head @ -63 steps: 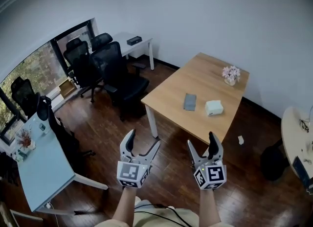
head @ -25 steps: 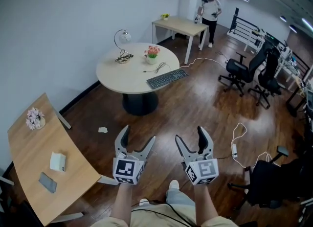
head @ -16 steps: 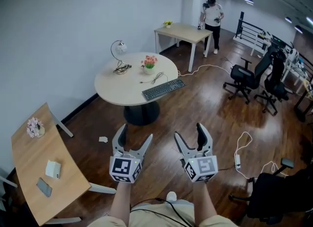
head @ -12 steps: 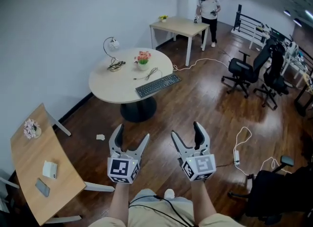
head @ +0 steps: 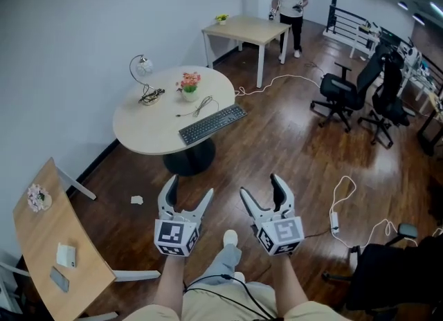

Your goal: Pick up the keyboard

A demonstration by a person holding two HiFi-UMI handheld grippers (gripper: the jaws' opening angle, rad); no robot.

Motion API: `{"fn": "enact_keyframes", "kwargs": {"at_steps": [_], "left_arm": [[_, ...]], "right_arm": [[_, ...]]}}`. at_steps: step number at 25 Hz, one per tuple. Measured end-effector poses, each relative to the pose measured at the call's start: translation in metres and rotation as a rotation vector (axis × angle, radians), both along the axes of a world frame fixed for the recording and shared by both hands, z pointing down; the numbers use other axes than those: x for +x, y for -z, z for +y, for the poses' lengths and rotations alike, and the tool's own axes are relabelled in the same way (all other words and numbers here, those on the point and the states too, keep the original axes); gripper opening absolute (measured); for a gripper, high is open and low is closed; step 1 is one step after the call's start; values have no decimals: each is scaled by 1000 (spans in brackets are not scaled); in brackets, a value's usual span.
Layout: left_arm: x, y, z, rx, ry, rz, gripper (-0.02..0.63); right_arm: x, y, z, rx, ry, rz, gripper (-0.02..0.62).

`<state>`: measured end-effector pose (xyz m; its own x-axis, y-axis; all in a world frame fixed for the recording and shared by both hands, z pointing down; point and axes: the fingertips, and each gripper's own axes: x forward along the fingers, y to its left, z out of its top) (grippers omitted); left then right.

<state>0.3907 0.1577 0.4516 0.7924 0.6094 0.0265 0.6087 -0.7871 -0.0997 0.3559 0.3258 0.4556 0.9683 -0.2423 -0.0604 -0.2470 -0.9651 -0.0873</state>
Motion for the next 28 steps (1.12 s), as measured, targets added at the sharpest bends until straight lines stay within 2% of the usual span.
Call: {"fn": "enact_keyframes", "kwargs": {"at_steps": [7, 11, 13, 18, 23, 28], "left_arm": [[107, -8, 42, -58, -26, -3, 395], [176, 8, 69, -22, -65, 40, 396], [209, 15, 78, -30, -77, 55, 396], [272, 15, 83, -32, -91, 47, 396], [306, 10, 69, -5, -64, 34, 396], [341, -4, 38, -6, 39, -2, 396]], "right_arm": [[91, -2, 36, -77, -4, -31, 393], [153, 26, 65, -58, -60, 1, 393], [185, 33, 78, -52, -87, 8, 393], [249, 25, 87, -47, -99, -9, 393], [303, 15, 67, -33, -34, -30, 393], [355, 10, 35, -57, 85, -27, 393]]}}
